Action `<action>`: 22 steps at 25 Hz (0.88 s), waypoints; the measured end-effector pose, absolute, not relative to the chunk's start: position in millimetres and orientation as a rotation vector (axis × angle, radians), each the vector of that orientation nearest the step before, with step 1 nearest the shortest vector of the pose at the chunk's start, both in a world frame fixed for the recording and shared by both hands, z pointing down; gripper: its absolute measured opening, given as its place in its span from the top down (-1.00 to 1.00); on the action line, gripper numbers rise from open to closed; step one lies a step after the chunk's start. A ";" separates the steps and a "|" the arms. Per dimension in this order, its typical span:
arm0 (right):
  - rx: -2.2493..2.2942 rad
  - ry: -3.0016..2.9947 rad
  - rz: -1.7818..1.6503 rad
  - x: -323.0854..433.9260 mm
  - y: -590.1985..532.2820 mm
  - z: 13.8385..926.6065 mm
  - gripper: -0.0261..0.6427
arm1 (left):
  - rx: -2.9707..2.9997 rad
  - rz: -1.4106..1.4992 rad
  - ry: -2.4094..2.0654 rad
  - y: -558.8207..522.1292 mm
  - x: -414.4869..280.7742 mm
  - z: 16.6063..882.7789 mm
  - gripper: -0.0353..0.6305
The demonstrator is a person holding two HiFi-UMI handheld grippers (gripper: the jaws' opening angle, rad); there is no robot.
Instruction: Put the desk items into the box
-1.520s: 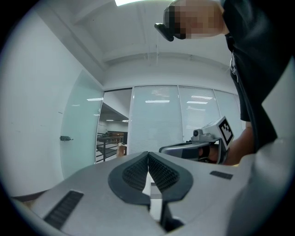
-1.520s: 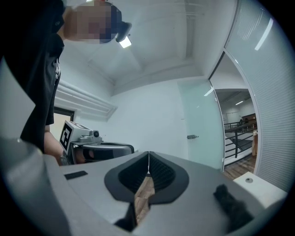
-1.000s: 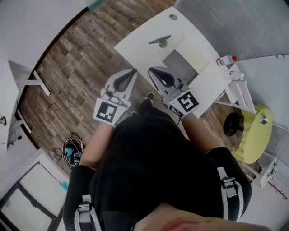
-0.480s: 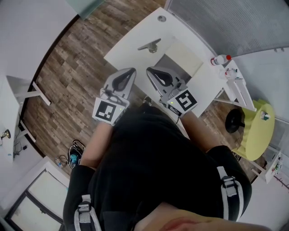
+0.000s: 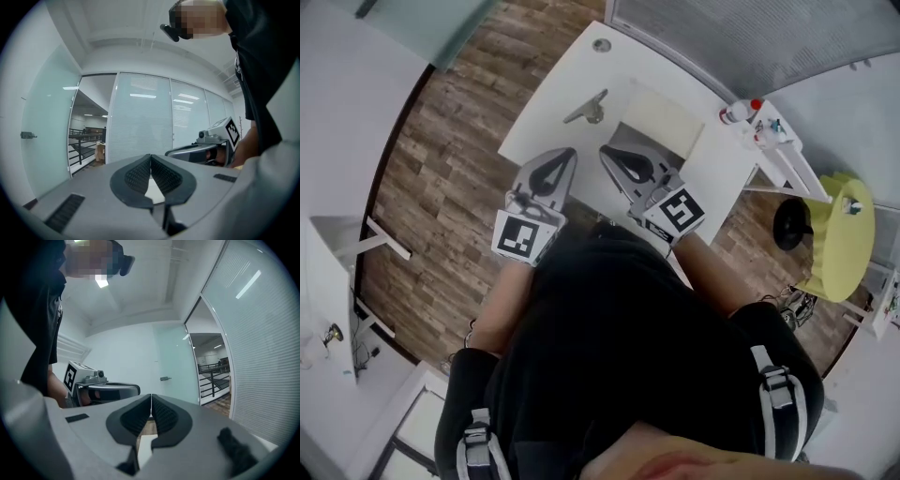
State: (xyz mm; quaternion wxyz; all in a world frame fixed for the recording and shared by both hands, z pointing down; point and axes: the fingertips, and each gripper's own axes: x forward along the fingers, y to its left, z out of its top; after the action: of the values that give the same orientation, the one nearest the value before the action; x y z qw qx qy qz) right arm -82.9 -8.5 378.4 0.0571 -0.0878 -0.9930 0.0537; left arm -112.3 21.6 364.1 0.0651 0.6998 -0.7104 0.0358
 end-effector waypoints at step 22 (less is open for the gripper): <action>0.375 -2.901 0.330 -153.5 -73.2 413.9 0.87 | 2.540 0.108 -1.674 -59.4 -187.7 394.2 0.86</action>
State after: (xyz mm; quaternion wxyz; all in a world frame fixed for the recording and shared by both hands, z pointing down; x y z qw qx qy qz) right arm -153.5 -73.2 413.9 0.0990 0.1267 -0.9807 0.1116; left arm -187.7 -59.4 394.2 0.0488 0.8335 -0.5493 0.0353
